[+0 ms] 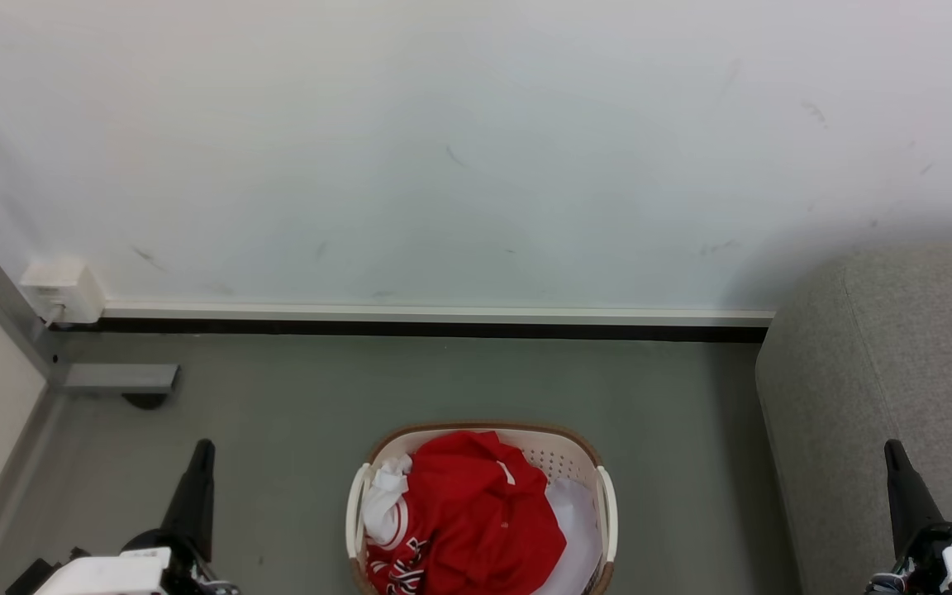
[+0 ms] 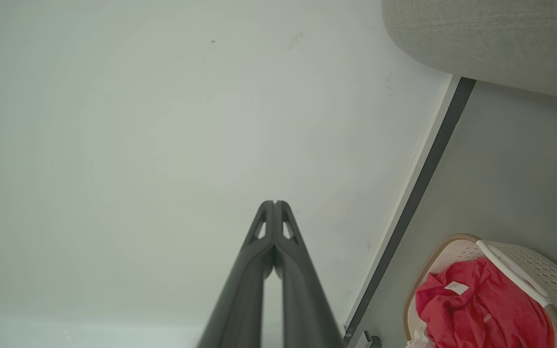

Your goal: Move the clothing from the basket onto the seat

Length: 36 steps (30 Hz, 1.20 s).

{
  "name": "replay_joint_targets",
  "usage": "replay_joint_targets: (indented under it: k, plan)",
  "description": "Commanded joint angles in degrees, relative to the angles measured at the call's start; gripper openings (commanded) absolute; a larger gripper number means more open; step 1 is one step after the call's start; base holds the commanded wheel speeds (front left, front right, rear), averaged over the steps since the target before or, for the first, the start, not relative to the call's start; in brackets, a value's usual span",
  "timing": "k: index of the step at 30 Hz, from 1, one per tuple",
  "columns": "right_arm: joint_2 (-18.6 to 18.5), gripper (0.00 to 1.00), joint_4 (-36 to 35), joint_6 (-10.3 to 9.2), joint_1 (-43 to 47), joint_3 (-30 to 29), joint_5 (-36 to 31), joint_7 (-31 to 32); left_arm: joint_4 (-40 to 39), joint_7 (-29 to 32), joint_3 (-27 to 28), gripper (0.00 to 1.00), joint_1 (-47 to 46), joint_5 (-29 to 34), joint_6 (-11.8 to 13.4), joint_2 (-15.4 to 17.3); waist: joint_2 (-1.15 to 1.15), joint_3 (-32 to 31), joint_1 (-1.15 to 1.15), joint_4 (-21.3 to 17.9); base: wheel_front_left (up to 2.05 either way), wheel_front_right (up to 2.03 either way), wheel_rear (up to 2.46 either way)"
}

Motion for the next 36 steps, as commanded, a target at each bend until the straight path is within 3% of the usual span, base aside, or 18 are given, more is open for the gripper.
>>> replay_joint_targets:
  k: [1, 36]
  plan:
    - [-0.42, 0.0, -0.28, -0.13, -0.73, -0.21, 0.12, 0.12, -0.06, 0.16, 0.03, 0.0, -0.45, -0.76, 0.07, 0.13, 0.0, 0.0, 0.0, 0.0, 0.0, 0.0, 0.0]
    - [-0.42, 0.0, -0.28, -0.13, -0.73, -0.21, 0.12, 0.12, -0.06, 0.16, 0.03, 0.0, -0.45, -0.76, 0.07, 0.13, 0.0, 0.0, 0.0, 0.0, 0.0, 0.0, 0.0]
